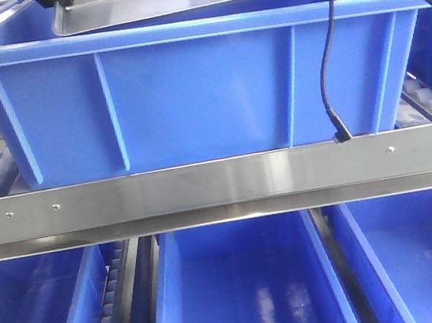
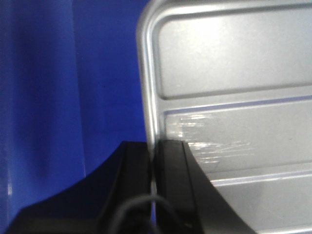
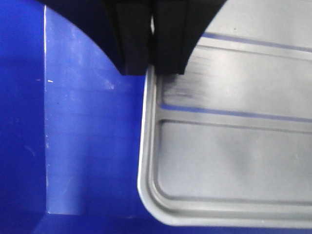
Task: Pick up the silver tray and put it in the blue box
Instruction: 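Lower the tray into the blue crate with both grippers, then open both grippers and raise them out of the crate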
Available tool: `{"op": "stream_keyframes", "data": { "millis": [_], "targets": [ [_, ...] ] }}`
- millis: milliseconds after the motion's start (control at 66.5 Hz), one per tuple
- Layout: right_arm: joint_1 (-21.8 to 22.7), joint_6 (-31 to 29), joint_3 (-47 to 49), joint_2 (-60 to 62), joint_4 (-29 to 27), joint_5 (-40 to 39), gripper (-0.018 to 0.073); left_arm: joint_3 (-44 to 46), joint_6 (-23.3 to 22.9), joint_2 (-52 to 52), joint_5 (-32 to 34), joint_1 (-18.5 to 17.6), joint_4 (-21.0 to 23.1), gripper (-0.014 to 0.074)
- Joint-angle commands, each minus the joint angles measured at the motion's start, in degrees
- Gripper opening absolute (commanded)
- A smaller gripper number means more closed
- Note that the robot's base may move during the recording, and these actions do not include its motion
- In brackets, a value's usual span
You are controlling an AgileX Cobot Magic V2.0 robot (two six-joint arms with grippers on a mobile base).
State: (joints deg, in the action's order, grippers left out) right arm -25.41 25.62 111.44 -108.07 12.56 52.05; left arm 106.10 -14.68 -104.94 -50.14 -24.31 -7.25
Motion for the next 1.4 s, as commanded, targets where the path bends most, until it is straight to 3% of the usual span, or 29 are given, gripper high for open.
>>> {"op": "stream_keyframes", "data": {
  "millis": [0,90,256,406,451,572,662,797,1249,1324,1384],
  "targets": [
    [-1.78,-0.70,2.59,3.07,-8.08,-12.08,0.0063,2.67,0.16,2.78,8.12,-2.09,8.84,-0.0014],
    [-1.78,-0.70,2.59,3.07,-8.08,-12.01,0.0131,2.67,0.16,2.78,7.30,-1.31,8.74,-0.0013],
    [-1.78,-0.70,2.59,3.07,-8.08,-11.96,0.0342,2.67,-0.06,2.78,4.95,0.56,8.74,-0.0012],
    [-1.78,-0.70,2.59,3.07,-8.08,-12.06,0.0361,2.67,-0.16,2.78,2.70,1.56,8.88,0.0013],
    [-1.78,-0.70,2.59,3.07,-8.08,-12.06,0.0361,2.67,-0.16,2.78,2.55,1.66,9.10,0.0069],
    [-1.72,-0.70,2.59,3.07,-8.00,-12.19,0.0361,2.67,-0.56,2.78,3.64,1.66,9.21,0.0327],
    [-1.07,-0.70,2.59,3.07,-8.00,-12.02,0.0361,2.67,-0.56,2.78,4.51,1.66,8.28,0.0410],
    [0.72,-0.70,2.59,3.07,-8.00,-11.84,0.0361,2.67,-0.56,2.78,4.51,1.66,4.73,0.0410],
    [2.58,-0.70,2.59,3.07,-8.00,-11.68,0.0361,2.67,-0.56,2.78,5.43,2.36,3.56,0.0407],
    [2.59,-0.70,2.59,3.07,-8.00,-11.68,0.0356,2.67,-0.56,2.78,5.43,2.36,3.56,0.0353],
    [2.59,-0.70,2.59,3.07,-8.00,-11.62,0.0274,2.67,-0.56,2.78,5.43,2.36,3.56,0.0256]
  ]
}}
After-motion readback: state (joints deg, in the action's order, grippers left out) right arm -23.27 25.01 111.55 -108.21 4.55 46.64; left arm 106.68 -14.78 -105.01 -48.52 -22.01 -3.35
